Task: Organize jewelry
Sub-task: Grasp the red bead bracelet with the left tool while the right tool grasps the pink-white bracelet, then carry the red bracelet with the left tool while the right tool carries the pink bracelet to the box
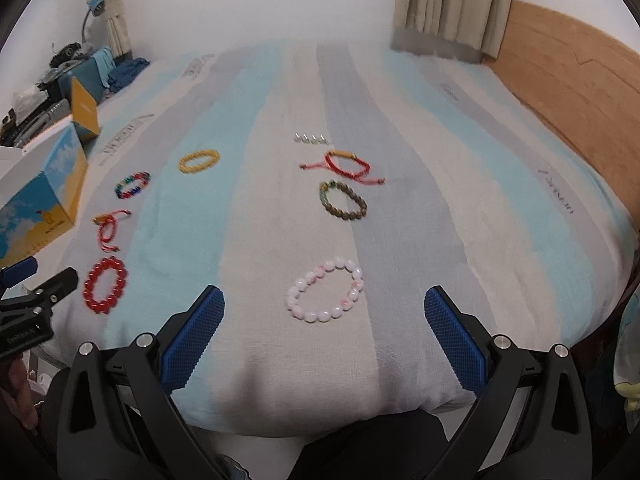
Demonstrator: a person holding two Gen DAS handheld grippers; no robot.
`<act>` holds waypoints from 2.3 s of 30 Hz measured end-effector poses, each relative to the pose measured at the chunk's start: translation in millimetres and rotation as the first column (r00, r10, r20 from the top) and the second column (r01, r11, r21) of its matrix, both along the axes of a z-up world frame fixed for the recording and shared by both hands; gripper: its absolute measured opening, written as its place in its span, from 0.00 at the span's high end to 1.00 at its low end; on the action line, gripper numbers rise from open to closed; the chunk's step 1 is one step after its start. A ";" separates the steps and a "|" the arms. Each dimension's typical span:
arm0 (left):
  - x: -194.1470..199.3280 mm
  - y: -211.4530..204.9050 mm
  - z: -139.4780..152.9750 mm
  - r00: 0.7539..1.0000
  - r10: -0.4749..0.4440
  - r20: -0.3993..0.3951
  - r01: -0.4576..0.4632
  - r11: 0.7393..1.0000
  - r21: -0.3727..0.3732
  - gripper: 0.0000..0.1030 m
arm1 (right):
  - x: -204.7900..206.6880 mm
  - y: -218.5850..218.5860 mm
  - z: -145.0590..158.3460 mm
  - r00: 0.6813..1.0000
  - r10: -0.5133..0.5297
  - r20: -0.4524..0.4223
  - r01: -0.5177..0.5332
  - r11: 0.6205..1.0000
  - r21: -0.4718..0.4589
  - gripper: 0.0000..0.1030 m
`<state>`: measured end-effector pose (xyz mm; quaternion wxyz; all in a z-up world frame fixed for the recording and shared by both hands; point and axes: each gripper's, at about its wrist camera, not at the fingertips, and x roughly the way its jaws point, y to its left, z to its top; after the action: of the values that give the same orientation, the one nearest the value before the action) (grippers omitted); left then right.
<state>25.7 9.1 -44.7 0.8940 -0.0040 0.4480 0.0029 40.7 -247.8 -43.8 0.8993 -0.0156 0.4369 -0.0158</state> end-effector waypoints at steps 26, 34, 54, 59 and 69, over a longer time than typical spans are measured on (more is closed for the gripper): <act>56.8 3.9 -87.1 0.993 -0.003 -0.117 0.009 0.999 0.045 0.20 | 77.0 -27.3 -103.9 0.972 -0.029 -0.234 0.041 0.998 0.046 0.34; 53.3 11.9 -78.5 0.990 0.002 -0.144 0.003 0.999 0.035 0.70 | 78.4 -33.1 -96.4 0.970 -0.045 -0.237 0.057 0.997 0.045 0.86; 44.1 17.2 -38.5 0.990 -0.035 -0.137 0.031 0.999 -0.029 0.88 | 66.9 -31.5 -43.3 0.990 0.039 -0.135 -0.016 0.986 0.163 0.90; 47.6 16.2 -20.5 0.992 -0.041 -0.121 0.038 0.999 -0.031 0.88 | 70.8 -23.9 -25.6 0.992 0.058 -0.113 -0.038 0.984 0.171 0.90; 70.1 15.5 17.4 0.995 -0.045 -0.085 0.040 0.998 -0.051 0.88 | 92.5 0.3 14.5 0.994 0.081 -0.072 -0.070 0.986 0.151 0.90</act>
<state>95.8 24.6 -27.3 0.8733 -0.0162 0.4862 -0.0270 133.2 -247.5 -29.3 0.8802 0.0341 0.4706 0.0513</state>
